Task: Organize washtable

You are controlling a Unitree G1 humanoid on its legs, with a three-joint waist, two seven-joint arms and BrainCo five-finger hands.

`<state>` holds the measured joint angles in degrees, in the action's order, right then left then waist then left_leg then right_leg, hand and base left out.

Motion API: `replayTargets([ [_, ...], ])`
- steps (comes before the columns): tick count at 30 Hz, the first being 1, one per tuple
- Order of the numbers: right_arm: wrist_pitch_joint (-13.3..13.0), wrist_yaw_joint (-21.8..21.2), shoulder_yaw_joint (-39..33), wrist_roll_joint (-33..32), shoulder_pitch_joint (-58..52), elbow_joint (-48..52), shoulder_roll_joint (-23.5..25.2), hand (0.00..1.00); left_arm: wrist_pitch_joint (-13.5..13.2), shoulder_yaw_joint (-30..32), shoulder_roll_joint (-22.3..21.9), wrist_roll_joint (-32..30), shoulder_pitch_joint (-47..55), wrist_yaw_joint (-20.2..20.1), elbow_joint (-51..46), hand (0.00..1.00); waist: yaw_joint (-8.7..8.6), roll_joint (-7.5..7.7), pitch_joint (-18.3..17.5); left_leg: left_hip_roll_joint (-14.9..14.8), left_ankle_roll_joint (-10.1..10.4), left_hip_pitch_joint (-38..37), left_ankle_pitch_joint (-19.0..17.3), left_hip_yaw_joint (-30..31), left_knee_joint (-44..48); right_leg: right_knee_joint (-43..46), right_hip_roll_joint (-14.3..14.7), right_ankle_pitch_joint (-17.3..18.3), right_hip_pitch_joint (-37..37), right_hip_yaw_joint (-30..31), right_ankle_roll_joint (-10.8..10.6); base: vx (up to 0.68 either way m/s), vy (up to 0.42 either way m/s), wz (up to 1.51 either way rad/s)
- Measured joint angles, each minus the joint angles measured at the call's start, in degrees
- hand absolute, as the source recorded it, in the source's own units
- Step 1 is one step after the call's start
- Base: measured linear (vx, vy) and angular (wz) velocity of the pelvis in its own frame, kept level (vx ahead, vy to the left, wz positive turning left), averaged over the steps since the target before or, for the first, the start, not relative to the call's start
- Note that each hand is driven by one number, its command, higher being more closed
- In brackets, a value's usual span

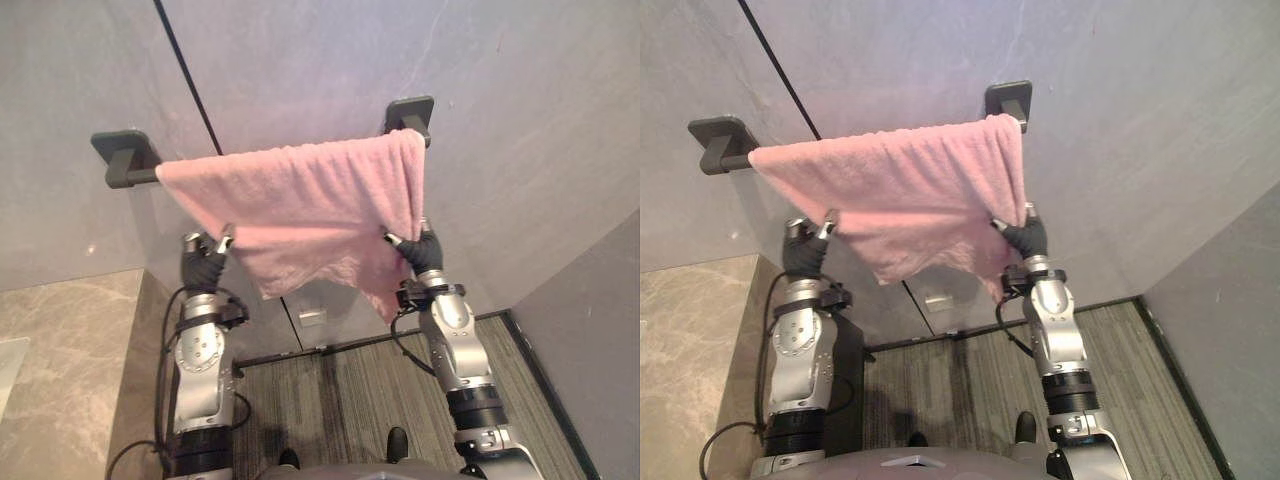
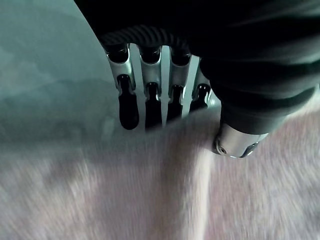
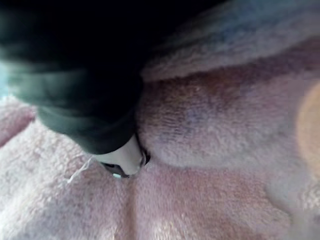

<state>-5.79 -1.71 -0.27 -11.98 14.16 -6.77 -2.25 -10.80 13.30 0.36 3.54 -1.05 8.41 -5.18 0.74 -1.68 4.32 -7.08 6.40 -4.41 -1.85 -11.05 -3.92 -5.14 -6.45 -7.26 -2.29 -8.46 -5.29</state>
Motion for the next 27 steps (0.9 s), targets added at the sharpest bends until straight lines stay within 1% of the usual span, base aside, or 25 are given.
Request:
replayTargets([
  [2, 0.02, 0.31, -0.28, -0.57, -0.71, 0.0, -0.11, 0.0, 0.25, 1.3, 0.06, 0.66, 1.27, 1.24, -0.02, 0.0, 0.09, 0.16, 0.1, -0.01, -0.05, -0.06, -0.12, -0.41, 0.0, 0.0, -0.01, 0.0, -0.02, 0.03, 0.0, 0.01, 0.002, -0.02],
  [4, 0.11, 0.34, -0.37, -1.35, -2.17, 0.01, -0.34, 0.0, 0.65, 1.63, 0.07, 0.99, 1.95, 1.48, -0.03, 0.0, 0.33, 0.23, 0.14, 0.0, -0.07, -0.06, -0.16, -0.47, 0.0, 0.0, -0.02, 0.0, -0.03, 0.01, 0.0, 0.0, 0.0, 0.0],
  [5, 0.3, 0.36, -0.35, -2.77, -3.53, -0.01, -0.68, 0.0, 0.73, 1.62, 0.07, 1.82, 1.96, 1.6, -0.05, 0.0, 0.67, 0.24, 0.14, -0.01, -0.07, -0.05, -0.17, -0.49, 0.0, 0.0, -0.02, 0.0, -0.05, 0.0, 0.0, 0.0, 0.0, 0.0],
  [7, 0.45, -0.04, -0.3, -2.84, -5.46, 0.0, -1.48, 0.0, 0.76, 1.44, 0.06, 2.31, 2.01, 1.62, -0.22, 0.0, 1.01, 0.24, 0.14, -0.02, -0.07, -0.06, -0.18, -0.58, 0.01, 0.0, -0.01, 0.0, -0.1, 0.02, 0.0, 0.0, -0.001, -0.02],
  [9, 0.96, -0.29, 0.03, -3.65, -6.6, 0.08, -1.74, 0.0, 0.83, 1.33, 0.06, 2.31, 2.95, 1.61, -1.22, 0.0, 0.87, 0.24, 0.14, -0.04, -0.03, -0.04, -0.21, -0.71, 0.06, 0.0, 0.0, -0.01, -0.18, 0.09, 0.0, -0.01, -0.002, -0.04],
  [10, 1.04, -0.72, 0.15, -5.06, -7.22, 0.14, -1.83, 0.0, 0.83, 1.21, 0.06, 2.31, 3.7, 1.54, -1.79, 0.0, 0.73, 0.24, 0.14, -0.07, -0.06, -0.03, -0.35, -0.82, 0.19, 0.0, 0.02, -0.01, -0.19, 0.15, 0.0, -0.01, -0.002, -0.07],
  [12, 1.08, -1.06, 0.63, -5.11, -8.43, 0.6, -2.27, 0.0, 0.85, 1.08, 0.06, 2.31, 4.22, 1.36, -1.79, 0.0, 0.78, 0.24, 0.14, -0.1, -0.1, 0.04, -0.58, -1.05, 0.55, 0.0, 0.04, -0.01, -0.22, 0.35, 0.01, -0.01, -0.001, -0.06],
  [15, 1.13, -3.26, 2.29, -7.16, -11.39, 3.44, -2.68, 0.0, 0.86, 1.01, 0.04, 2.31, 5.89, 1.11, -1.78, 0.0, 0.67, 0.26, 0.13, -0.12, -0.09, 0.13, -0.91, -1.2, 0.98, -0.01, 0.06, -0.02, -0.39, 0.77, 0.01, 0.0, 0.001, -0.07],
  [20, 1.12, -4.56, 2.33, -6.9, -15.68, 5.13, -2.83, 0.0, 0.91, 1.04, -0.09, 2.36, 9.0, 0.43, -1.79, 0.0, 0.74, 0.29, 0.11, -0.11, -0.15, 0.41, -0.96, -1.21, 0.99, -0.01, 0.06, -0.02, -0.67, 0.8, 0.0, 0.0, 0.0, -0.01],
  [24, 1.09, -4.63, 0.8, -6.25, -21.91, 7.97, -2.74, 0.0, 0.88, 1.37, -0.35, 3.82, 13.39, -2.4, -2.18, 0.0, 1.01, 0.31, 0.09, -0.11, -0.23, 1.26, -1.15, -1.13, 1.21, -0.01, 0.01, -0.02, -1.06, 0.73, 0.0, 0.0, 0.0, 0.0],
  [27, 0.77, -6.08, 0.42, -5.92, -26.39, 9.7, -2.98, 0.0, 0.44, 1.17, -0.1, 9.2, 18.66, -7.16, -4.21, 0.0, 0.81, 0.38, 0.04, -0.14, -0.23, 1.74, -1.46, -1.12, 1.69, -0.01, 0.0, -0.01, -1.25, 0.76, -0.01, 0.0, 0.0, 0.0],
])
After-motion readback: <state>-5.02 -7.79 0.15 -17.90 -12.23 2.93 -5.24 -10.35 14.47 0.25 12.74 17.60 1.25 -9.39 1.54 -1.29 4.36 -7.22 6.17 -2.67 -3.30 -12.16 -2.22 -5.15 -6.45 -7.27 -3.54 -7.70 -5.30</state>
